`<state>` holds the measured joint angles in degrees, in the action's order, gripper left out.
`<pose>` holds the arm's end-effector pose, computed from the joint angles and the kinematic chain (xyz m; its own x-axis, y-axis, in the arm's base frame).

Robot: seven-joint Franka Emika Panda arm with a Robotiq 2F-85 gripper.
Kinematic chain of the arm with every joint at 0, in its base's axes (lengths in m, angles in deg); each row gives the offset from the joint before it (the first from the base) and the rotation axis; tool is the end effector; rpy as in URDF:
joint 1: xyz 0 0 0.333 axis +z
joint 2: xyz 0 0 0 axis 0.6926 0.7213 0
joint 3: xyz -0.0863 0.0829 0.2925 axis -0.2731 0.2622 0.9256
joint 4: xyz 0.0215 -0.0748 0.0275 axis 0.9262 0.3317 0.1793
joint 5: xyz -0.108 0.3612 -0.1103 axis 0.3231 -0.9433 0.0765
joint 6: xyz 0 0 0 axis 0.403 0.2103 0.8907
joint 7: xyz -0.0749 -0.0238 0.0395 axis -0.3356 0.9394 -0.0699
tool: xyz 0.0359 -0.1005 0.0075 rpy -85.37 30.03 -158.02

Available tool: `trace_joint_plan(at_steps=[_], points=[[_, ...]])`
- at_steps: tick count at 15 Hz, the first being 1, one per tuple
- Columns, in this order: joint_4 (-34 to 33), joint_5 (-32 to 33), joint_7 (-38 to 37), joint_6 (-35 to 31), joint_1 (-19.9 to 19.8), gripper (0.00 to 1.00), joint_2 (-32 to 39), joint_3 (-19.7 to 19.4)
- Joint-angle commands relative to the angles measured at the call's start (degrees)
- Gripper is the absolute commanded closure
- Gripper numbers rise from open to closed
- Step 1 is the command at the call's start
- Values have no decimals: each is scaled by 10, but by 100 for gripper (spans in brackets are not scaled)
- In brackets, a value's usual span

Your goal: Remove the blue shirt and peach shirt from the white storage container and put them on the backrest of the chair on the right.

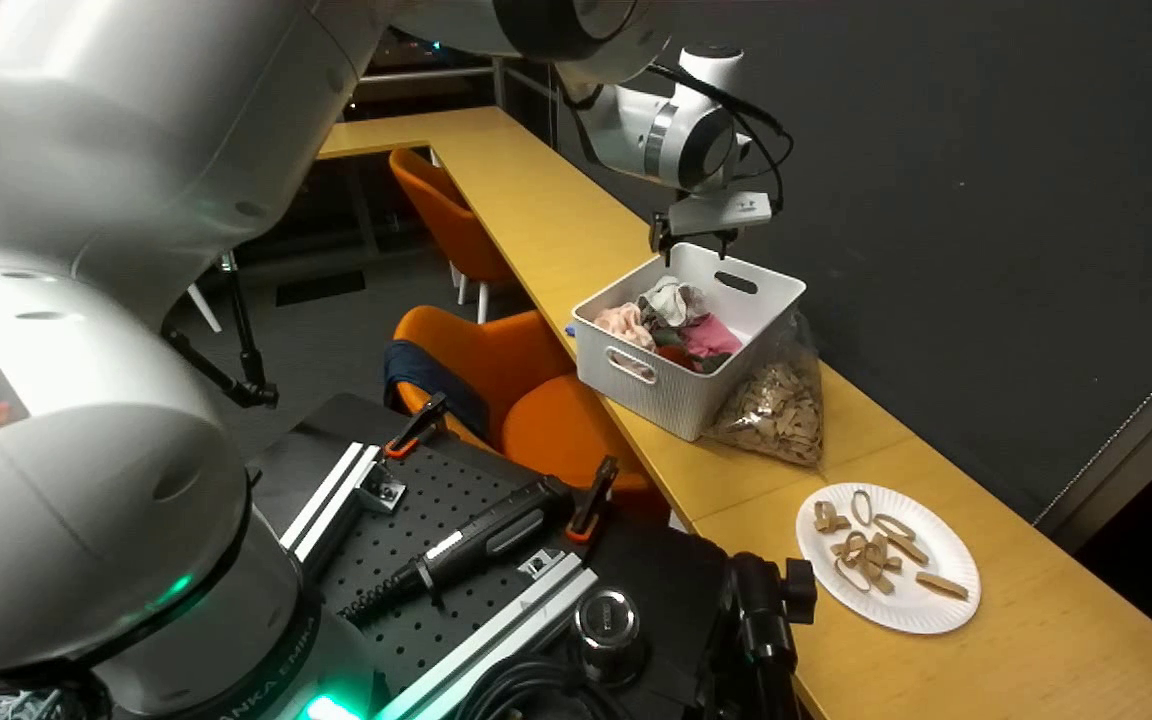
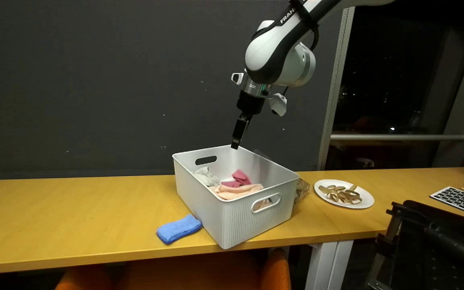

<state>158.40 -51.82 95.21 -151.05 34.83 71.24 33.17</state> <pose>0.7440 -0.0665 0.2040 0.7980 0.5397 0.2681 0.5194 -0.8416 0.1482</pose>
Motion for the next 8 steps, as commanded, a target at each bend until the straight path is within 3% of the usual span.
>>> trace_joint_plan(at_steps=[1, 8], points=[[-17, 21, 5, -30, -3, 0, 23, 10], [-94, 43, 12, -8, -2, 0, 91, 13]])
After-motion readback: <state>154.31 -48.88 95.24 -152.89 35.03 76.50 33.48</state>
